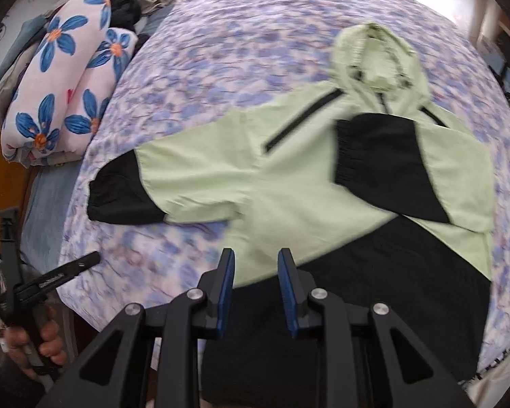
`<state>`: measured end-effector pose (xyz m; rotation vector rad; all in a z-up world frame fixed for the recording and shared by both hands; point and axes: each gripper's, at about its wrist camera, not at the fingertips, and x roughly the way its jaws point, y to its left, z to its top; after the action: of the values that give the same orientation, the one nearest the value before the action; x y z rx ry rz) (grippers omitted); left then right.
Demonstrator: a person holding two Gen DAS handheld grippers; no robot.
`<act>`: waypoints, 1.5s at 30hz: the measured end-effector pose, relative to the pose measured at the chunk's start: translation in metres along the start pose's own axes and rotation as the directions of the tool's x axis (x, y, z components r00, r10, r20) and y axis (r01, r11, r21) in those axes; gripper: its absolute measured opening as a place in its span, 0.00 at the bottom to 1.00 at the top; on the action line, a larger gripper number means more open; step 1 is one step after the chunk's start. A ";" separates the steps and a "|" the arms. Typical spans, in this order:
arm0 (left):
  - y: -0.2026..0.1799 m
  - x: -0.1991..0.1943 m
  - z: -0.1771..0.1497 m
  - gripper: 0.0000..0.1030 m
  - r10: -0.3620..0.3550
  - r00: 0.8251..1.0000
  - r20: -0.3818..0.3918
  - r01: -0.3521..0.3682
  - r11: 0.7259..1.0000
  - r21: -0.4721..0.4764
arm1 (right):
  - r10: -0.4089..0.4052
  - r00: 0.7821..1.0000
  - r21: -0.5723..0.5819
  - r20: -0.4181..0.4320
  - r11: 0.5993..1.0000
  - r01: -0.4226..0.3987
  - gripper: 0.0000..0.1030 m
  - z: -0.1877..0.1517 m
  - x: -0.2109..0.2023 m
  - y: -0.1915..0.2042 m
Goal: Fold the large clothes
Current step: 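Grasp the other sleeve's black cuff with the left gripper, then fold that sleeve across the jacket body with the left gripper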
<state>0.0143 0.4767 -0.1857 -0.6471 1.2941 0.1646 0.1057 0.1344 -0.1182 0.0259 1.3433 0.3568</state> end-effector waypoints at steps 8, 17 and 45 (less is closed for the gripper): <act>0.096 0.069 0.059 0.41 -0.083 0.996 0.026 0.087 0.955 -0.283 | 0.017 0.999 -0.080 -0.039 0.997 -0.020 0.25 0.033 0.052 0.068; 0.141 0.119 0.100 0.41 -0.075 0.995 0.059 0.094 0.889 -0.448 | -0.008 0.992 -0.073 -0.128 0.997 -0.001 0.25 0.028 0.086 0.063; -0.302 0.120 -0.025 0.16 -0.122 0.991 0.056 0.083 0.888 0.451 | 0.037 0.997 0.208 -0.062 0.978 -0.024 0.25 -0.047 0.026 -0.155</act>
<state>0.1671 0.1891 -0.1935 -0.3050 1.1597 -0.1921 0.1022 -0.0137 -0.1887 0.2101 1.4421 0.2440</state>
